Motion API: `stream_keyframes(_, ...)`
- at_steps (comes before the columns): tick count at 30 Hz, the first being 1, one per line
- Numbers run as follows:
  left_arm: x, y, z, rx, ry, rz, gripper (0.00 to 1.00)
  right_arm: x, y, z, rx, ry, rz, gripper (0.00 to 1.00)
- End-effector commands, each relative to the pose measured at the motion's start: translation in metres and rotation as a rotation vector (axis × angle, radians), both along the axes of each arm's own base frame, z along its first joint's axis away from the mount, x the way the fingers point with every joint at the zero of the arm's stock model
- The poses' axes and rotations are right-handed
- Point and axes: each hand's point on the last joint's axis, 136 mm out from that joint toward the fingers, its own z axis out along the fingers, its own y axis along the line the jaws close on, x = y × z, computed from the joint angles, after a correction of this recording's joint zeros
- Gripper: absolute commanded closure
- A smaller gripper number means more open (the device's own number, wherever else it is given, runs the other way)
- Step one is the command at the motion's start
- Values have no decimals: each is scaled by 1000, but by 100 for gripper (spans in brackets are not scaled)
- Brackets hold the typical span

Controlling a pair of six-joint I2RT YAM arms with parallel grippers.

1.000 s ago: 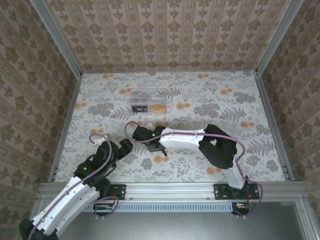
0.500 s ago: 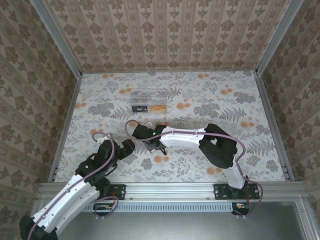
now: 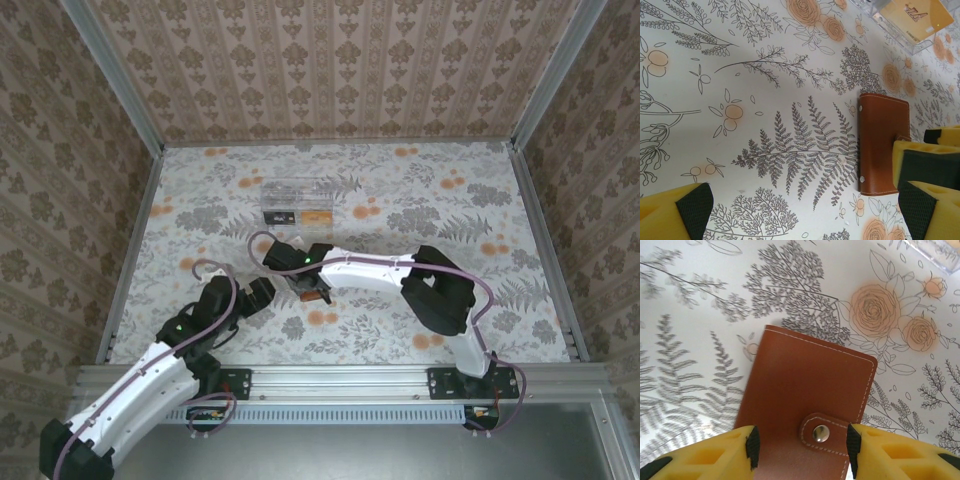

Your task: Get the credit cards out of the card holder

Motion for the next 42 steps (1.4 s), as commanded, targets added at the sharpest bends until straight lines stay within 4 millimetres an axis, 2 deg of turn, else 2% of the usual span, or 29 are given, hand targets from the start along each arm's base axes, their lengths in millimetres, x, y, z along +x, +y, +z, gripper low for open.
stream_keyframes(1, 3, -3, 12, -4, -30, -20, 0, 6, -13, -13, -58, 25, -17, 50)
stream_keyframes(10, 3, -2, 12, 0, -30, -16, 0, 0, -19, -30, -41, 82, -35, 50)
stream_keyframes(16, 3, -1, 11, 2, -27, -14, 0, -8, -19, -26, -32, 79, -34, 47)
stream_keyframes(19, 4, -2, 12, -1, -29, -11, 0, -9, -21, -23, -35, 73, -34, 49)
stream_keyframes(25, 3, -2, 12, -1, -22, -13, 0, -10, -23, -31, -37, 92, -41, 64)
stream_keyframes(27, 2, -2, 12, 1, -21, -17, 0, -11, -23, -30, -18, 89, -44, 72)
stream_keyframes(34, 4, -6, 13, -16, -25, -25, 0, -11, -23, -23, -2, 76, -46, 89)
stream_keyframes(36, 4, -7, 13, -18, -22, -28, 0, -10, -24, -21, 0, 70, -50, 99)
stream_keyframes(42, 7, -23, 14, -79, -22, -62, 4, -11, -22, -13, 32, 65, -53, 100)
